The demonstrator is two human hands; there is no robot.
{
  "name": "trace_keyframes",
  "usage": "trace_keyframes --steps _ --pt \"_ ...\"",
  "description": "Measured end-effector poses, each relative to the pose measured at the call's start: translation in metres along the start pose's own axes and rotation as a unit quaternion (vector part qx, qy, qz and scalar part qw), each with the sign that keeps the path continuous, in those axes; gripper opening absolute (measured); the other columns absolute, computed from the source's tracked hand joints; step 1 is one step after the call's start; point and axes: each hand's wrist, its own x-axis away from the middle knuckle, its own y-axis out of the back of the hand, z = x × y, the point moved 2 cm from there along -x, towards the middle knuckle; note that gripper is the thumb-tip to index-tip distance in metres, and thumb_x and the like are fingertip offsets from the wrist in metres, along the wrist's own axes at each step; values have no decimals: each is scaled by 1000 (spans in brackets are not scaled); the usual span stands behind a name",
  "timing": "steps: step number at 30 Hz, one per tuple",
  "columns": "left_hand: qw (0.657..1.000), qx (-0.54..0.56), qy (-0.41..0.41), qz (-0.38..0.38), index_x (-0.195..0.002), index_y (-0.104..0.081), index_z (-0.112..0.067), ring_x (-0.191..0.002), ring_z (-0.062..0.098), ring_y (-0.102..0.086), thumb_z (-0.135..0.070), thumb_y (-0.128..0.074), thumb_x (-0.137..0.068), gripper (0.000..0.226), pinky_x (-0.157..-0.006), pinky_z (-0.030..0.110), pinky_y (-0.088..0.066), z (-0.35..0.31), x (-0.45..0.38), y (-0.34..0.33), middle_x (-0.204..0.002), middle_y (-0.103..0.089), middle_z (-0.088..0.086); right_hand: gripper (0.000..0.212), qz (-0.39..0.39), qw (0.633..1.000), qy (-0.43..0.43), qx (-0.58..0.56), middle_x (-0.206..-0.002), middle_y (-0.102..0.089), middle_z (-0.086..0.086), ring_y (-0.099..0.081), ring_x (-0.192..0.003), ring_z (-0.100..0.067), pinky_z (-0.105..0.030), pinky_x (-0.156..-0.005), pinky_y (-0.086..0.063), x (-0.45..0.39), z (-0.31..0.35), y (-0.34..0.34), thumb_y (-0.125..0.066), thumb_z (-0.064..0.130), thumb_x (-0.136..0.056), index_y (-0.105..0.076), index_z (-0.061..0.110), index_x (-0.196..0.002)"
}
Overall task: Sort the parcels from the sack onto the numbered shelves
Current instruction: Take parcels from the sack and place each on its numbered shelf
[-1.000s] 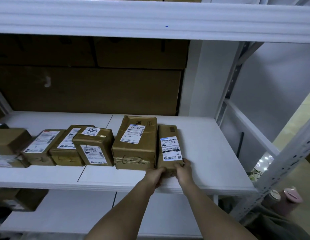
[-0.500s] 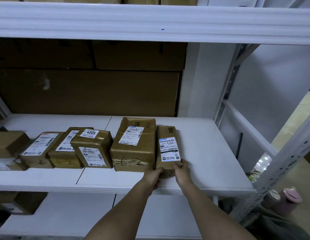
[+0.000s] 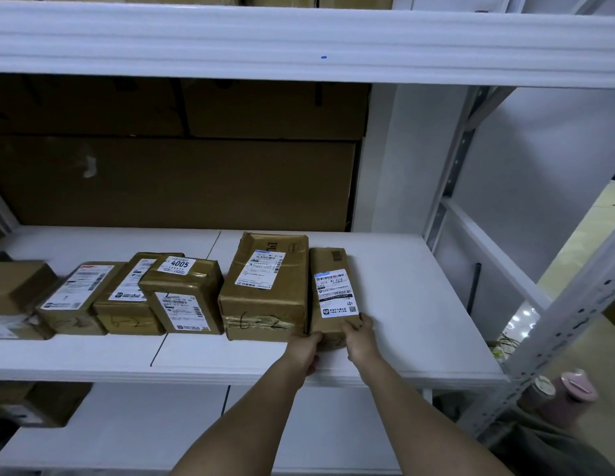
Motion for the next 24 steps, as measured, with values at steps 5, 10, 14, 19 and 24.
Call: trace_keyframes --steps 5,10,14,19,24 --pt "1000 3 0 -4 -111 -57 -11 -55 16 -36 -24 -49 -95 21 -49 19 -29 -3 0 0 -79 -45 8 49 -4 1000 -2 -5 -125 -58 -14 -58 -101 -29 -32 -71 -44 -4 0 -4 -58 18 -92 -41 11 -137" --pt "1000 4 7 -4 -101 -56 -14 -54 15 -35 -28 -51 -98 15 -50 22 -28 -7 5 1 -71 -41 5 49 -11 1000 -1 0 -128 -53 -18 -59 -105 -34 -30 -66 -45 -8 3 -7 -59 19 -92 -41 12 -137" --pt "1000 2 11 -3 -96 -55 -15 -54 16 -36 -30 -54 -97 15 -52 23 -29 -9 8 2 -69 -40 5 47 -13 1000 4 2 -129 -52 -18 -57 -108 -33 -31 -74 -46 -9 7 -8 -58 16 -93 -42 8 -137" --pt "1000 -4 15 -6 -99 -57 -19 -57 16 -39 -22 -50 -96 8 -54 23 -34 -13 14 2 -72 -44 4 46 -8 1000 2 15 -130 -53 -20 -56 -110 -33 -34 -86 -47 -8 9 -7 -57 16 -93 -43 8 -136" --pt "1000 -8 30 -3 -103 -52 -17 -73 19 -49 -16 -46 -96 10 -61 24 -41 -18 30 3 -79 -50 1 58 -11 999 -28 34 -145 -40 -18 -46 -127 -34 -37 -98 -40 6 16 3 -49 28 -98 -28 9 -148"
